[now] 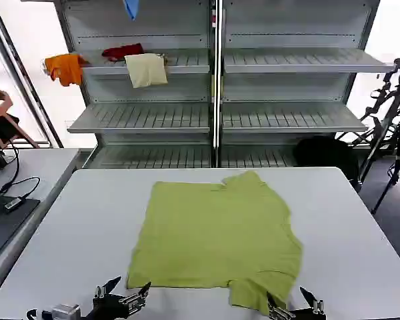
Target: Fold and organize the clothes.
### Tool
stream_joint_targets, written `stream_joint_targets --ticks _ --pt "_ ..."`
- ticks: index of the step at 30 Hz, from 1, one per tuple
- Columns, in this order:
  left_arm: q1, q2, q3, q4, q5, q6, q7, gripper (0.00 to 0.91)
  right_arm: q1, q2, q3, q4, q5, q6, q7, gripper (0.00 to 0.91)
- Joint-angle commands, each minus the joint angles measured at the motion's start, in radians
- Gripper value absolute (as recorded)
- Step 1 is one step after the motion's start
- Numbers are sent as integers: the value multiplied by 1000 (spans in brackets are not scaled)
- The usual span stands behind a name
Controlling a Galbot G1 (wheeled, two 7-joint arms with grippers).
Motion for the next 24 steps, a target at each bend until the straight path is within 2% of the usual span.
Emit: stream_joint_targets --ticks 1,2,3,4,5,7,8,9,10,11,13,24 --pt "0 -1 13 24 4 0 -2 907 -5 4 -32 -12 -36 0 2 393" --pt "-3 -1 14 27 5 0 -2 907 -5 4 -33 -14 -36 0 3 312" --pt "-7 -2 15 29 5 0 -2 887 -4 5 -33 -18 -37 0 2 171" --pt "-10 -3 16 31 5 0 -1 856 -5 7 -35 -22 -37 0 2 141" --pt "-11 -3 17 31 5 0 -1 766 -5 8 -37 -23 -39 0 1 60" --pt "-12 -3 18 31 7 0 1 675 -5 10 -41 -24 -40 0 2 0" --pt "-12 -3 20 32 8 0 2 625 -6 10 -42 -25 -44 0 2 0" --pt "-13 -3 21 32 8 0 2 423 -6 10 -42 -26 -46 0 2 0" --pt "-15 -5 23 34 10 0 2 343 -5 10 -43 -27 -50 0 2 0" --pt "-16 -7 25 35 10 1 2 151 -5 10 -44 -27 -52 0 2 0" --pt "-18 -8 27 37 11 1 4 10 -4 10 -44 -27 -53 0 1 0" --pt "-8 -5 28 42 11 1 25 10 -6 12 -41 -14 -53 0 -2 0"
